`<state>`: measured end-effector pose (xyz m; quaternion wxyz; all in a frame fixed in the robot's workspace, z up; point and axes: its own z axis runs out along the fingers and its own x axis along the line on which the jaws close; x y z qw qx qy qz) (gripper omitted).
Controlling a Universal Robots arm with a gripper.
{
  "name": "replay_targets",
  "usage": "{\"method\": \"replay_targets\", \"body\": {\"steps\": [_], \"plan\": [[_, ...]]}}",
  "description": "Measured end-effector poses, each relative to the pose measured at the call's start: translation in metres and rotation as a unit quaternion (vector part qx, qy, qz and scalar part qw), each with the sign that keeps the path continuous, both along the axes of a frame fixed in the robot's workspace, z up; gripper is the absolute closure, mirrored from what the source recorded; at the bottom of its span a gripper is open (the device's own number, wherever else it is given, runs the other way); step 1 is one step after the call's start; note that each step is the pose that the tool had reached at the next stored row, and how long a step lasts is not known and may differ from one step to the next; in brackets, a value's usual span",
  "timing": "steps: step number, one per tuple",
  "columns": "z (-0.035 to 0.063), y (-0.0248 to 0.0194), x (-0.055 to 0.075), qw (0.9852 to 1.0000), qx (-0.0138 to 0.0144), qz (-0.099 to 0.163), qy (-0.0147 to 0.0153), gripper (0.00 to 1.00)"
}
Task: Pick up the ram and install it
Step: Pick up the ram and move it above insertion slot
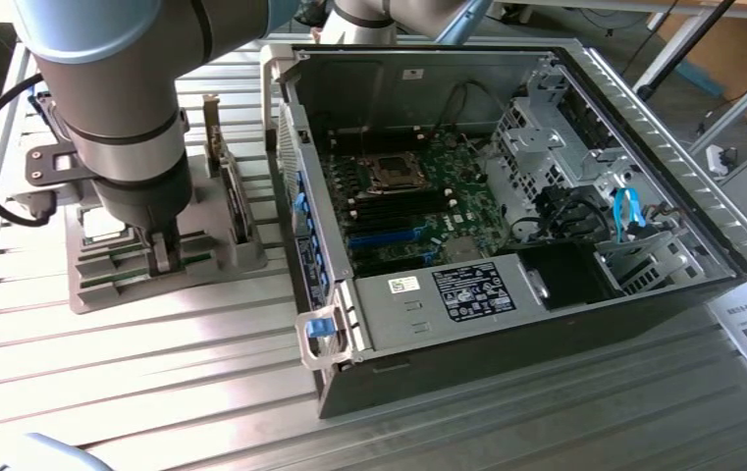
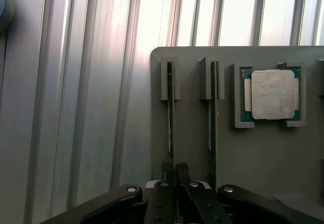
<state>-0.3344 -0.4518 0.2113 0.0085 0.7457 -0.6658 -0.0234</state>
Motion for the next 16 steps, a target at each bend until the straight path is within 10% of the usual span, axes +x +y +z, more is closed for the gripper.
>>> {"method": "replay_targets", "body": {"steps": [16], "plan": [[-0.0007,0.0000,0.0000,1.0000,-0.0001,0.000,0.0001,0.88]]}}
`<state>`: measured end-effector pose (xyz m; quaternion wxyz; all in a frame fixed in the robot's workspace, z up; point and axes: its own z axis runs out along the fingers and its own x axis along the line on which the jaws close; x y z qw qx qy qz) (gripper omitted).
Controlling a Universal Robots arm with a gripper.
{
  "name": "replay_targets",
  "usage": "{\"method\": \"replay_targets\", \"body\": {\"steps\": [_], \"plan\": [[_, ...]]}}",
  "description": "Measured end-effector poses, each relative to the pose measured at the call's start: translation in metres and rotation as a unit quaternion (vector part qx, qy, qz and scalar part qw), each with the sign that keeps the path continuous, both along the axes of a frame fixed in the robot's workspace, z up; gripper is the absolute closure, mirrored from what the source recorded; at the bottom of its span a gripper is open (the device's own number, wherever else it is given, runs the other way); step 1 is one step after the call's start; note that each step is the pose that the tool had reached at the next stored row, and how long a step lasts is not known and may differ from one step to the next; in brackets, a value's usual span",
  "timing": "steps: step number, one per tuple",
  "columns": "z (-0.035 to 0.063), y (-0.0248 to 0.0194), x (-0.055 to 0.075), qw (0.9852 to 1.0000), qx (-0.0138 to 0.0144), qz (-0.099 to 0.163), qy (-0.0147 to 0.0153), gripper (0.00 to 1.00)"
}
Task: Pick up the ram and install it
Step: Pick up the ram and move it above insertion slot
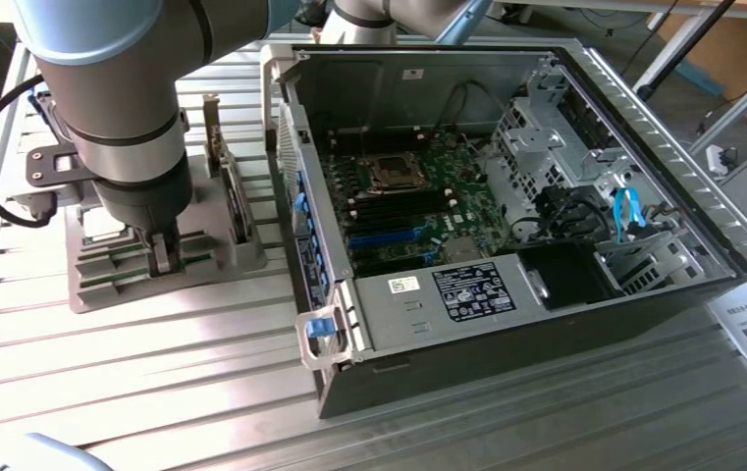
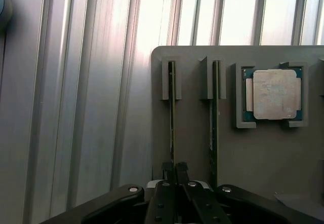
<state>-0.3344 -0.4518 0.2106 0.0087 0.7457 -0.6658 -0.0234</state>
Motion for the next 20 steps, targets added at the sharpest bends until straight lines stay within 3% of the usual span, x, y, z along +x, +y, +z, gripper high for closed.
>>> {"method": "replay_targets", "body": {"steps": [9,20], "plan": [[0.0008,0.0000,0.000,1.0000,0.0001,0.000,-0.0001,0.88],[0.0166,0.0000,0.000,1.0000,0.0000,0.000,0.0000,0.88]]}}
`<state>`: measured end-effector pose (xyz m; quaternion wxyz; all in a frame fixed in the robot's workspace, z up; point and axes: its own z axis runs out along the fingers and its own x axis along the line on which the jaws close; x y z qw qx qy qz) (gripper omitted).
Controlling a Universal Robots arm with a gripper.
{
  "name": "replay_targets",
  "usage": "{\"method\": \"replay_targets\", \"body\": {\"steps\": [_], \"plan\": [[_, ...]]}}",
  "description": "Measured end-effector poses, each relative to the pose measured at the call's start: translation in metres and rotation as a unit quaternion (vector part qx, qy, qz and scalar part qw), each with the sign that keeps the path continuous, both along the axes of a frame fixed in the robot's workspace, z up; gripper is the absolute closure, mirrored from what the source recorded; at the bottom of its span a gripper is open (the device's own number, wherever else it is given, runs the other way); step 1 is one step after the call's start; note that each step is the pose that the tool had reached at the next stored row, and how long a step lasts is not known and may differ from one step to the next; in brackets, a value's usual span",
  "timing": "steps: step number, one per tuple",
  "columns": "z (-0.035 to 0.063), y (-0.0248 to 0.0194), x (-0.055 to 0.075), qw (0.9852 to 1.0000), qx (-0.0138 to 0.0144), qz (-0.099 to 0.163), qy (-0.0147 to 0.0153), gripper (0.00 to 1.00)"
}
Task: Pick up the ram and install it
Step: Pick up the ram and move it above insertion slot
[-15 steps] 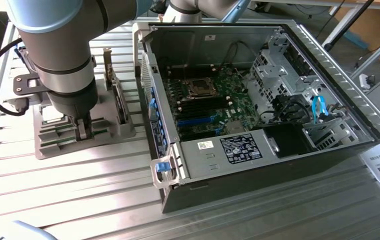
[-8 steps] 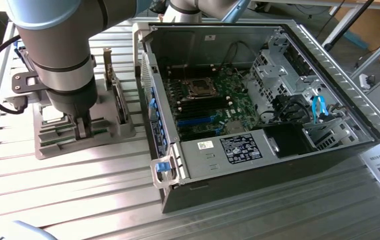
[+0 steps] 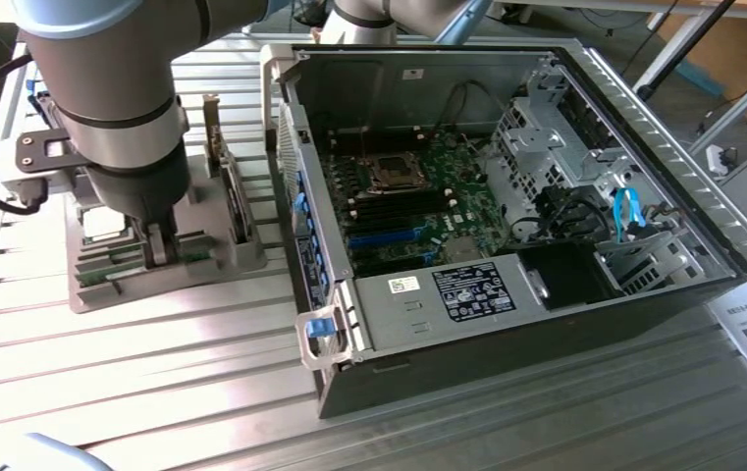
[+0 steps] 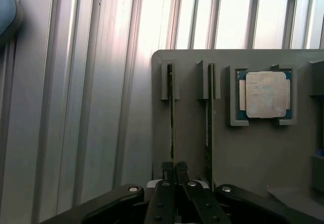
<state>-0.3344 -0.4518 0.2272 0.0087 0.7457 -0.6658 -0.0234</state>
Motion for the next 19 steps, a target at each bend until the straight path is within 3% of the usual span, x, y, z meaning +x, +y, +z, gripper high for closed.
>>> {"method": "replay_targets", "body": {"steps": [19], "plan": [[0.0380,0.0000,0.000,1.0000,0.0000,0.000,0.0000,0.88]]}}
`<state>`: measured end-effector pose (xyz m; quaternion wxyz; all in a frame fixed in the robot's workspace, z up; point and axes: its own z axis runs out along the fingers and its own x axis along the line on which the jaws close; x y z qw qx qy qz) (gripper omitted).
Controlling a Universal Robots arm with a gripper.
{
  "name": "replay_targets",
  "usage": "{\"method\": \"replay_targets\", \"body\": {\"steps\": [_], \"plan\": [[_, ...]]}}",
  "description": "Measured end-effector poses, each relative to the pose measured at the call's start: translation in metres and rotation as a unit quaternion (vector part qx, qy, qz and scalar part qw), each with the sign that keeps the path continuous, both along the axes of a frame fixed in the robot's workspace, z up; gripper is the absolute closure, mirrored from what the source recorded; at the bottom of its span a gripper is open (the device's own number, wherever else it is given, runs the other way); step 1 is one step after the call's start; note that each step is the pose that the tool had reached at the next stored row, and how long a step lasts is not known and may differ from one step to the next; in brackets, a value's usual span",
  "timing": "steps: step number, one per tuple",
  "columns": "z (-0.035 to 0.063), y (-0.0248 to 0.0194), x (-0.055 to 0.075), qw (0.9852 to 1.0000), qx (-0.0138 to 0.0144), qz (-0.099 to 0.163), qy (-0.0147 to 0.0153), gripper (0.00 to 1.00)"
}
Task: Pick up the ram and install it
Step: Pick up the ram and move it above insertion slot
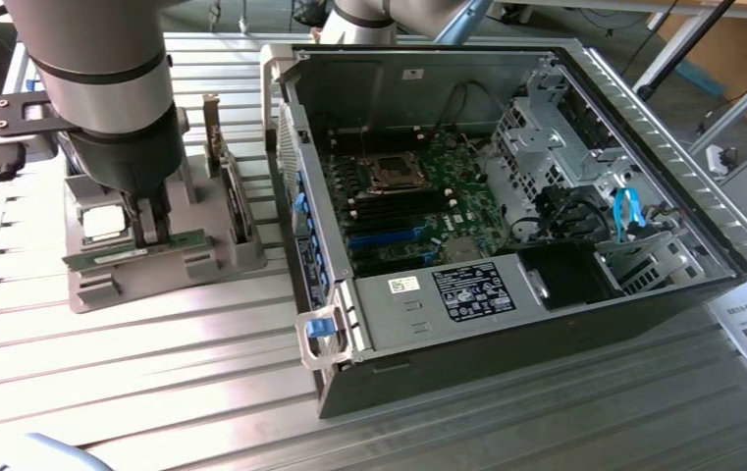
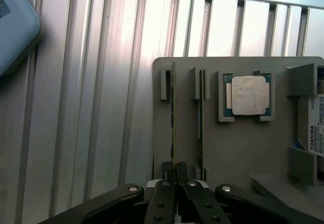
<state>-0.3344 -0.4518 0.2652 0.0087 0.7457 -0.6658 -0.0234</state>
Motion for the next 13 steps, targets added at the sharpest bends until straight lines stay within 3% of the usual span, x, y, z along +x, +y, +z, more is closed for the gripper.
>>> {"method": "replay_targets", "body": {"steps": [13], "plan": [[0.0324,0.0001,0.000,1.0000,0.0000,0.000,0.0000,0.88]]}}
